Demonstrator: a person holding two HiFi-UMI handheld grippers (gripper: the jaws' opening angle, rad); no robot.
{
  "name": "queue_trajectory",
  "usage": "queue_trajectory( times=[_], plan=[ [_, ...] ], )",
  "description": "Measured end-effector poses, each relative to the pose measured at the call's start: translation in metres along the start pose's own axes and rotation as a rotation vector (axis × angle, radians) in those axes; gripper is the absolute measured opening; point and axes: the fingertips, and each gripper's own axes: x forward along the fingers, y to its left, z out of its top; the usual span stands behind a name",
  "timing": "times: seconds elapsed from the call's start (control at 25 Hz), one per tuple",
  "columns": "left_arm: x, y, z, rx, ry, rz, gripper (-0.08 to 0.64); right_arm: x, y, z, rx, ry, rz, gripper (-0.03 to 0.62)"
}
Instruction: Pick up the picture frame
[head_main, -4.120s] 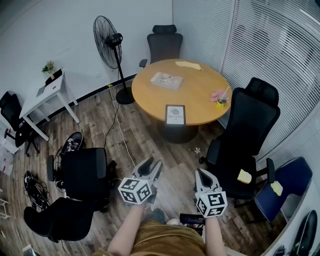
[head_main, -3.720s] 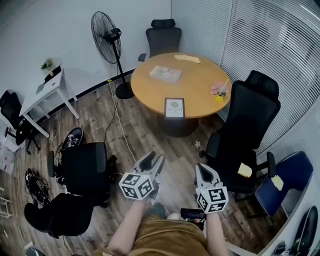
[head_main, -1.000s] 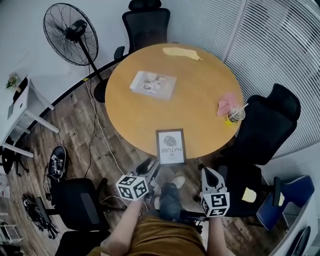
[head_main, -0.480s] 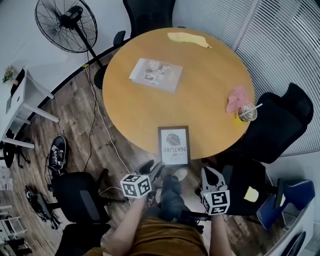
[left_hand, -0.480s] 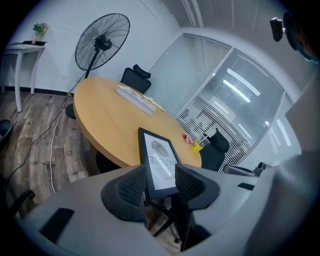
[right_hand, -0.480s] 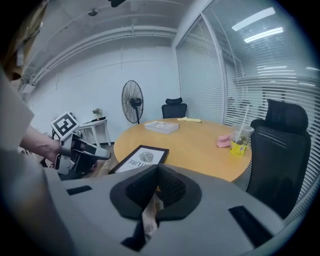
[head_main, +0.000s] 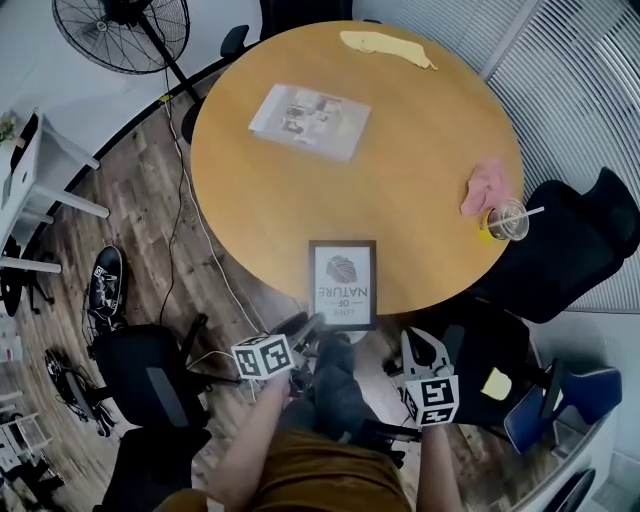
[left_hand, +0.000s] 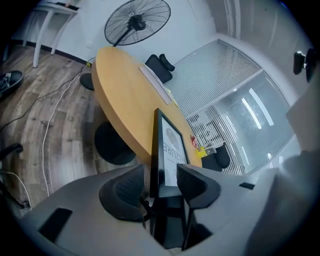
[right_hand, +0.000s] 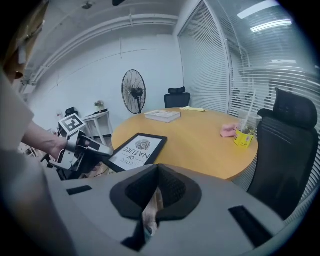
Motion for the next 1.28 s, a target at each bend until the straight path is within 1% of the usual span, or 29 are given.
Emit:
queue_trajectory(
  times=[0.12,0.24,0.36,0.56,0.64,0.68,0.8,0.88,0.96,1.12,1.28],
  plan=[
    [0.010,-0.005,-0.004,-0.030,0.035,-0.040,0.219,0.000,-0.007,-0.012,0.015,0.027,0.000,0.012],
    [0.018,-0.002,-0.007,-0.058,0.054,-0.047,0.219,0.002,-0.006,-0.022,0.016,0.061,0.014,0.012],
    [0.024,-0.004,-0.011,-0.101,0.059,-0.073,0.219,0.006,-0.005,-0.022,0.012,0.073,0.028,0.012],
    [0.030,-0.006,-0.014,-0.124,0.072,-0.096,0.219,0.014,-0.005,-0.018,0.012,0.081,0.046,0.012],
    [0.032,-0.005,-0.015,-0.130,0.075,-0.096,0.213,0.016,-0.006,-0.017,0.013,0.077,0.048,0.012],
    [0.033,-0.004,-0.014,-0.126,0.077,-0.094,0.190,0.016,-0.007,-0.017,0.014,0.075,0.049,0.012],
    [0.034,-0.004,-0.013,-0.102,0.084,-0.097,0.178,0.017,-0.007,-0.016,0.014,0.078,0.051,0.012],
    [0.034,-0.006,-0.013,-0.105,0.088,-0.108,0.155,0.016,-0.008,-0.015,0.036,0.067,0.048,0.012],
    [0.034,-0.007,-0.013,-0.125,0.092,-0.125,0.149,0.015,-0.009,-0.010,0.059,0.050,0.042,0.012],
    [0.032,-0.008,-0.013,-0.172,0.090,-0.142,0.132,0.013,-0.006,-0.001,0.053,0.032,0.040,0.012],
    [0.029,-0.012,-0.012,-0.230,0.070,-0.168,0.109,0.007,-0.008,0.009,0.074,0.003,0.031,0.012]
  ],
)
